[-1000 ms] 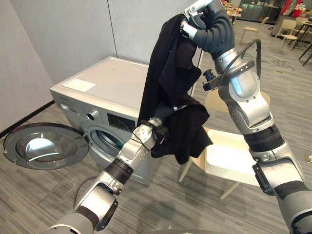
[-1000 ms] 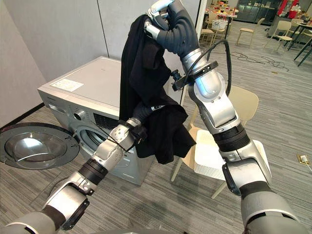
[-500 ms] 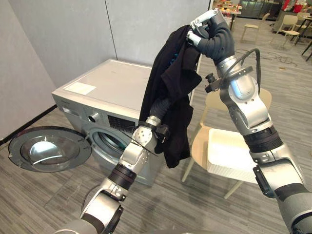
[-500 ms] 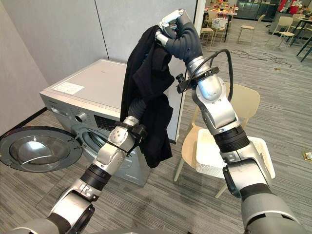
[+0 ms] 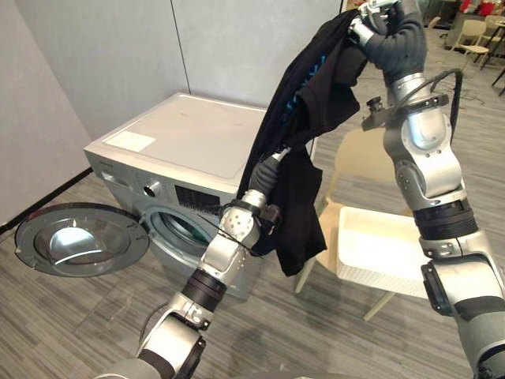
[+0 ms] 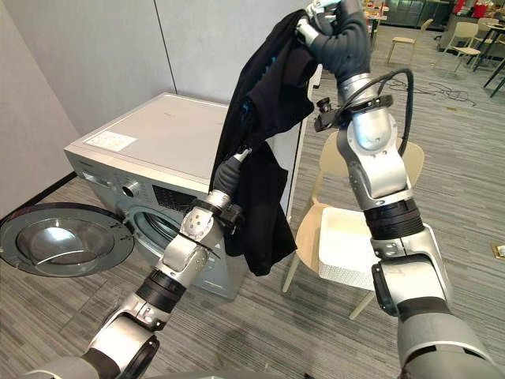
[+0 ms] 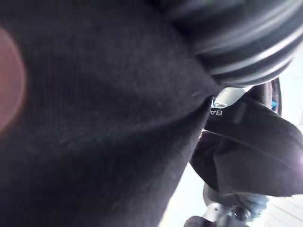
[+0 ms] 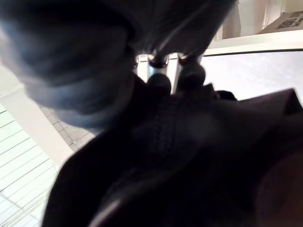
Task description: Pick up the laundry basket with both hands and put the clothes into the washing machine.
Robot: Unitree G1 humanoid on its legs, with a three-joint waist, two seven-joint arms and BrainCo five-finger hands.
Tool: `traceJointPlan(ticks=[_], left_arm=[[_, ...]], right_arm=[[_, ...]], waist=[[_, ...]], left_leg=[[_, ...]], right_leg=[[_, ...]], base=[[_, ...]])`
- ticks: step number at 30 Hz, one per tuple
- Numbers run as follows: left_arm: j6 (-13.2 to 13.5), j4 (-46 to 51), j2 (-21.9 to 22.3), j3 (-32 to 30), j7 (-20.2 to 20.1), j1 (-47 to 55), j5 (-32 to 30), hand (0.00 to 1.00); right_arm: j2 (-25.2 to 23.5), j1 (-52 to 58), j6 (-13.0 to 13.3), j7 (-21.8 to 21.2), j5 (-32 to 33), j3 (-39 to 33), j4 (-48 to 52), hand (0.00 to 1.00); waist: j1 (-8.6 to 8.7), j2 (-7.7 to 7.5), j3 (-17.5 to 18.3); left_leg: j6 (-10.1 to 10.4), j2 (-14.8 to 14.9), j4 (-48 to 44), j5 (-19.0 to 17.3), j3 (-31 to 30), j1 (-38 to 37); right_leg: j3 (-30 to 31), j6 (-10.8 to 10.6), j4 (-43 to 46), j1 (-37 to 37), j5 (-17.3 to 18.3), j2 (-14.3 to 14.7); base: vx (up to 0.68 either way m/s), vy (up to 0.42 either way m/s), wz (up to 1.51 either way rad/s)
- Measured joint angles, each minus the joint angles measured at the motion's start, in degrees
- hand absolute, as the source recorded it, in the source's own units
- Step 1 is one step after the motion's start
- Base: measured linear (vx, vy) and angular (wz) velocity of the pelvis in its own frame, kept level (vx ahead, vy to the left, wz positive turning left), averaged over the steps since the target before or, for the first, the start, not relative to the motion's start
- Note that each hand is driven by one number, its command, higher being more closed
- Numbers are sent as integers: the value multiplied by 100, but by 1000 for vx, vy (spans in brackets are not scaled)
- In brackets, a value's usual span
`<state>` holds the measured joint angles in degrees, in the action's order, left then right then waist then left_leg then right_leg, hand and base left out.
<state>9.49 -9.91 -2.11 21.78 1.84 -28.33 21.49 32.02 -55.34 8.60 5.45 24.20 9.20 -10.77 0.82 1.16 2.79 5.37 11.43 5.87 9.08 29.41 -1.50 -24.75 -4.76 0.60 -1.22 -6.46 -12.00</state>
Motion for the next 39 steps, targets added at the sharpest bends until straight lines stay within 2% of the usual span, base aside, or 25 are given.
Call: traceJointPlan(ticks=[9, 10, 15, 19, 24, 29, 39], left_arm=[[183, 159, 78, -2, 132, 24, -508, 100], [212, 160, 78, -3, 186, 23, -577, 100], [216, 160, 76, -30, 281, 23, -655, 100], [214, 197, 47, -333, 465, 16, -656, 100], [214, 322, -268, -833, 734, -108, -649, 100], [219, 529, -438, -1161, 989, -289, -622, 100], [220, 620, -521, -1394, 1103, -426, -421, 100]], right_arm=[[103, -325, 131, 73, 28, -96, -163, 100], [104, -325, 131, 73, 55, -121, -172, 0], [111, -330, 185, 68, 237, -144, -176, 0], [111, -332, 203, -65, 482, -137, -175, 0], [230, -408, 204, -338, 682, 117, -166, 0], [240, -506, 205, -423, 730, 149, -158, 0], [295, -489, 204, -448, 736, 250, -174, 0]], waist=[[-7, 10, -4], [-8, 9, -4], [-10, 1, -10], [-5, -18, -37], [4, -36, -80], [5, -71, -151], [10, -69, -154]], left_leg=[[0, 0, 5, 0, -1, 21], [0, 0, 5, 0, -1, 23], [1, 0, 5, -1, 1, 31], [2, 0, 5, -2, 25, 34], [4, 1, 4, -4, 72, 29], [6, 1, 3, -6, 98, 12], [6, 1, 4, -6, 109, 4]], right_leg=[[6, -46, -61, 0, -15, 12], [8, -47, -65, -1, -18, 12], [32, -45, -86, -5, -30, 22], [54, -40, -109, -16, -47, 28], [132, -34, -197, -16, -100, 60], [159, 14, -200, -16, -136, 62], [171, 13, -201, -17, -134, 63]], base=[[0, 0, 0], [0, 0, 0], [13, -8, 0], [15, -8, -2], [24, -16, -5], [0, 0, 0], [3, -2, 0]])
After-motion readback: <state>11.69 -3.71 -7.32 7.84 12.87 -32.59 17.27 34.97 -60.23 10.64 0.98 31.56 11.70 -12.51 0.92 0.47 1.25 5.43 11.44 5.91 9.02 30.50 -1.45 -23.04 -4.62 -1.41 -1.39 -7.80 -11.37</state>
